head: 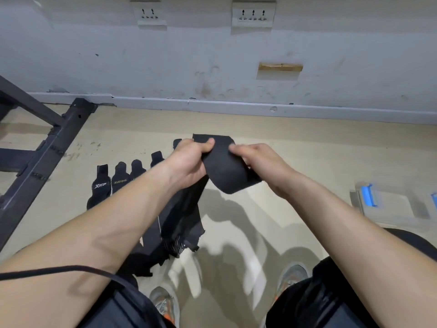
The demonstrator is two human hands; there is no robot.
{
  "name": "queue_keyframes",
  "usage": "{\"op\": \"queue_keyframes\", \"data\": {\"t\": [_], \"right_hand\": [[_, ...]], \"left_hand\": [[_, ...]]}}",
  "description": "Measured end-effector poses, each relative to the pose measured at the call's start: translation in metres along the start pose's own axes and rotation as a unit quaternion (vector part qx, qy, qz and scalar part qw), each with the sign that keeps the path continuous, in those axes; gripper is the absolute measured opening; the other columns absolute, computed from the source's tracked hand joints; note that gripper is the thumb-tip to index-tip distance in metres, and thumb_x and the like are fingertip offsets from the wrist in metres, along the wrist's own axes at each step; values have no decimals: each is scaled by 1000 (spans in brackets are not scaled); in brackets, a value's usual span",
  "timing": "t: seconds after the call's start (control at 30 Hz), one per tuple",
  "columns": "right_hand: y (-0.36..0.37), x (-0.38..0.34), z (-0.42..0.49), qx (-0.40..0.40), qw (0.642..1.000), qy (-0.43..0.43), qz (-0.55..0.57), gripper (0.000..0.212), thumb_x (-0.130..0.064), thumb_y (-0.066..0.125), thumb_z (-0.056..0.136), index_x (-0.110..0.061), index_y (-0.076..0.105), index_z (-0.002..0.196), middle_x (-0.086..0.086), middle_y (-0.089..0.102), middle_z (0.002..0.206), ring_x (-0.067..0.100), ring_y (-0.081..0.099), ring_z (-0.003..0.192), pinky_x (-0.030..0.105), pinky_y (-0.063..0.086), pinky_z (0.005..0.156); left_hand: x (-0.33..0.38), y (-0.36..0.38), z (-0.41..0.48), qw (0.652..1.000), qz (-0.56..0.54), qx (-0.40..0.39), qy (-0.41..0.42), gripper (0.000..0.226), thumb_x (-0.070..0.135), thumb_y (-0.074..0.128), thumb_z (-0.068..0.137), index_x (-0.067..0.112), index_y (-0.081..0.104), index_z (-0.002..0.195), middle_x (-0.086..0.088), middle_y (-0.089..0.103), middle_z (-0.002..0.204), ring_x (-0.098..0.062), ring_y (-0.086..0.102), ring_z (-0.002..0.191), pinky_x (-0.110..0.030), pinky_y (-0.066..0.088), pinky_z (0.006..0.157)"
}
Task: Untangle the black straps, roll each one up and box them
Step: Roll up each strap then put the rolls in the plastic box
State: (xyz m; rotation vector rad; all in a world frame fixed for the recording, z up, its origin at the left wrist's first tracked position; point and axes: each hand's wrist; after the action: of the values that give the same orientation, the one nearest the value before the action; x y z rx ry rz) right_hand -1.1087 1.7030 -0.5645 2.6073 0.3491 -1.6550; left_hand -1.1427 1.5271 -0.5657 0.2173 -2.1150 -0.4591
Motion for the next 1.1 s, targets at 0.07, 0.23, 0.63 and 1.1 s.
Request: {"op": "queue_keyframes", "data": {"t": [0.07, 0.23, 0.63, 1.1], "right_hand": [[5, 4, -3, -41, 997, -22, -54, 20, -26, 67, 95, -7, 73, 97, 3, 76, 87, 19, 71, 77, 35, 56, 72], [3, 7, 3, -45, 995, -70, -56, 16, -10, 63, 98, -16, 66, 83, -8, 72, 76, 9, 67, 69, 23, 48, 62], [-10, -6, 13, 45, 971, 67, 226, 7, -9, 67, 95, -3, 65, 92, 6, 69, 72, 16, 66, 58, 25, 53, 53], [-10, -17, -3, -25, 993, 108, -32, 53, -45, 42, 101, -19, 69, 65, 9, 76, 77, 16, 57, 49, 26, 48, 58]], "left_hand": [[6, -3, 0, 999, -35, 29, 14, 18, -4, 46, 103, -16, 56, 112, -27, 69, 107, -31, 75, 91, -40, 63, 79], [9, -11, -1, 999, -26, 28, 23, 20, -4, 52, 100, -7, 57, 119, -23, 68, 116, -30, 71, 101, -40, 62, 86], [-1, -32, -12, 684, 637, -28, 354, 58, 0, 65, 87, 34, 54, 133, 17, 50, 123, -6, 51, 105, -30, 46, 91], [1, -8, -24, 788, 472, 58, 391, 43, -15, 57, 77, 18, 68, 103, 9, 68, 86, -12, 62, 81, -26, 49, 72]]}}
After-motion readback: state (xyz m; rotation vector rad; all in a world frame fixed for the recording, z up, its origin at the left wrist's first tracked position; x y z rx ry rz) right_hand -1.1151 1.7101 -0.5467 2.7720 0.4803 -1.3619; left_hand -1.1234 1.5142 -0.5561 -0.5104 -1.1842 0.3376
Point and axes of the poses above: each hand's wrist, its own z-axis towards the middle knuckle, its own y-axis out of the palm, x = y × z
